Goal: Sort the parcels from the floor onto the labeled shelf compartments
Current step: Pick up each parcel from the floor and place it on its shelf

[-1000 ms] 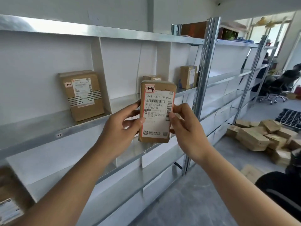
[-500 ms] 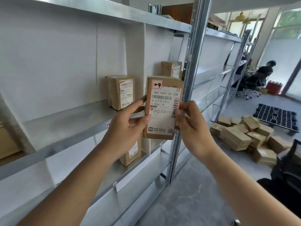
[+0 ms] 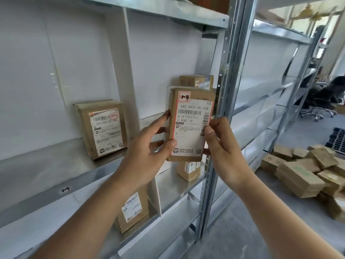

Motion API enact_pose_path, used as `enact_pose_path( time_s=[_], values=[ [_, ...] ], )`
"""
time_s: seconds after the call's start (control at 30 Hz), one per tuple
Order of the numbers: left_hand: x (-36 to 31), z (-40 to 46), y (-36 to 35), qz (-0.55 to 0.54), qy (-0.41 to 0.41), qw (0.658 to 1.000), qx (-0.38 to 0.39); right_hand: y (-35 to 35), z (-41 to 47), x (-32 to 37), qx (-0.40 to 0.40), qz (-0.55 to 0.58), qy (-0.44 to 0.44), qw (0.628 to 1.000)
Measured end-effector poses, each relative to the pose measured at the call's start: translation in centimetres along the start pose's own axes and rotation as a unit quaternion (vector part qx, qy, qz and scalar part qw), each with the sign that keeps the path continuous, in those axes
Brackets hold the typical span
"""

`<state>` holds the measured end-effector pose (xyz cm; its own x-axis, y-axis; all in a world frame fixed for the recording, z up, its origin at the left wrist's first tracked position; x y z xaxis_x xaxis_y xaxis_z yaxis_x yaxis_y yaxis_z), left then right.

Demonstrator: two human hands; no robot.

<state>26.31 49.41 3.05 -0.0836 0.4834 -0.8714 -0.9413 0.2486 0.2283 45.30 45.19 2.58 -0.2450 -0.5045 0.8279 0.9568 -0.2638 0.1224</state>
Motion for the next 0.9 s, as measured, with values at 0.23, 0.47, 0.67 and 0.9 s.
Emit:
enact_pose_path(
  time_s=[0.23, 0.47, 0.67, 0.9],
  values=[
    [2.3, 3.5, -4.6, 0.04, 0.032, 0.989, -0.136, 3.8, 6.9, -6.1, 0.177, 0.111, 0.02, 0.978],
    [3.9, 4.6, -7.5, 0.078, 0.074, 0.971, -0.212, 4.6, 11.3, -11.4, 0.266, 0.158, -0.048, 0.95],
    [5.3, 5.3, -7.7, 0.094, 0.091, 0.965, -0.228, 3.8, 12.5, -13.5, 0.285, 0.162, -0.049, 0.943],
    [6.2, 6.0, -7.1, 0.105, 0.075, 0.963, -0.235, 2.7, 13.6, -14.5, 0.282, 0.156, -0.042, 0.946]
  ],
)
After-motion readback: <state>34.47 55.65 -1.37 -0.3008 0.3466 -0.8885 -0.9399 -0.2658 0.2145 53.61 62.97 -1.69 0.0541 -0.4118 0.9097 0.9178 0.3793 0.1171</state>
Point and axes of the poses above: each hand's wrist, its own z-axis towards the middle knuckle, its own y-axis out of the back of the hand, x = y × z, the point moved 5 cm from there along z, towards the middle knuckle, and after that the axes turned 2 degrees about -z, right-handed, at the moved point
